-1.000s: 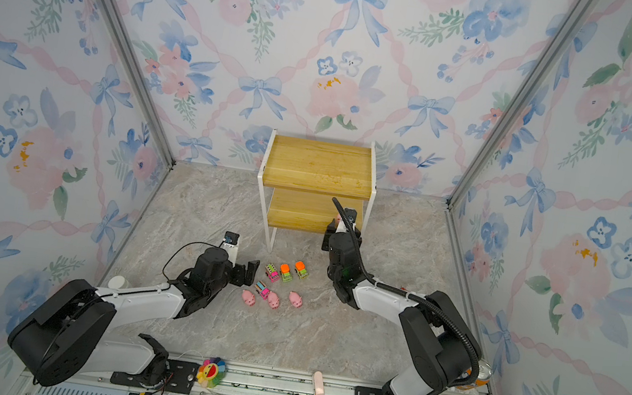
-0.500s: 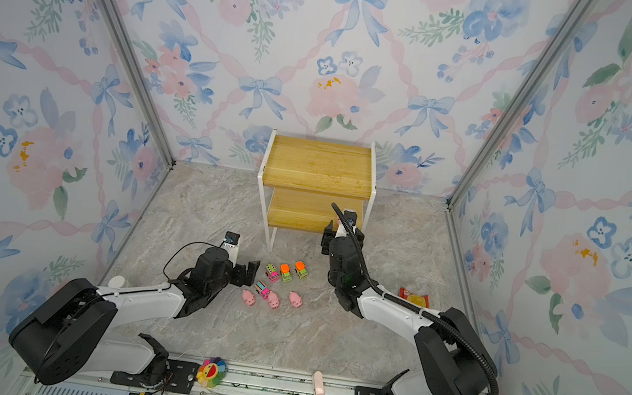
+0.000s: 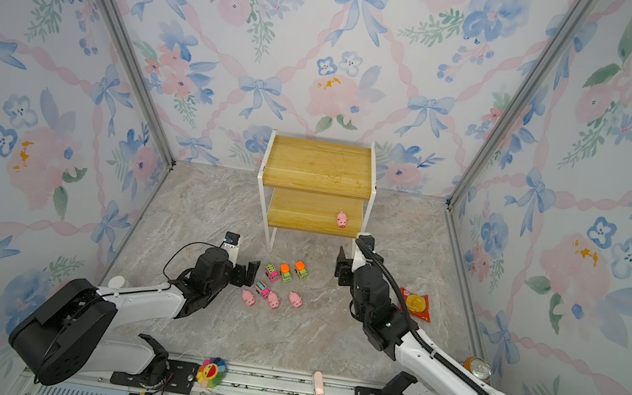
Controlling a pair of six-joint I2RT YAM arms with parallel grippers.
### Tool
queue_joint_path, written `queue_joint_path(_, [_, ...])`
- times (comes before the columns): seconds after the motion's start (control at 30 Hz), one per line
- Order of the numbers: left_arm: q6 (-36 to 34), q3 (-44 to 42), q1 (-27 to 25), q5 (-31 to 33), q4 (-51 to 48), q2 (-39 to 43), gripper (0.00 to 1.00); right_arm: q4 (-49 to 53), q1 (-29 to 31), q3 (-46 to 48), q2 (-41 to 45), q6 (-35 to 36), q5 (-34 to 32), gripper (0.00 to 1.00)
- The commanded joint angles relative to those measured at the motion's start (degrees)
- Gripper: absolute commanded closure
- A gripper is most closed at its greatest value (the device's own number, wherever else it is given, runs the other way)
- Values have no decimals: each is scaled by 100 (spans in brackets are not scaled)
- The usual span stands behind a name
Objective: Place and organize the plastic toys onto the shelf
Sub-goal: 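Open the right gripper to release the pig and withdraw from the shelf, then move the right gripper to the next pink pig and grasp it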
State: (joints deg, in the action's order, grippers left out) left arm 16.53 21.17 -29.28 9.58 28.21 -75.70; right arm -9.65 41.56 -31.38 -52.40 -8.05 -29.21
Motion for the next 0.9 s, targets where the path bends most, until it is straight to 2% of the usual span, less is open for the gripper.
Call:
queue_joint_path(0.0, [-8,151,10,-161,37,-128,2,1133,-244,298,314,-38,1283,26])
queue_joint_path(0.13, [23,241,8,-284,39,-232,2,844,-281,640,207,-202,1999,27])
queue_joint_path(0.47, [108,66,1,-277,29,-34,2,-652,211,1133,-1085,-355,2267,31])
queue_joint_path(0.63, [107,-24,-4,-278,28,68,2,-1218,355,1176,-1707,-403,2847,32])
queue_joint_path(0.87, [174,-29,1,-329,12,62,2,-1733,516,978,-2574,-445,3274,35])
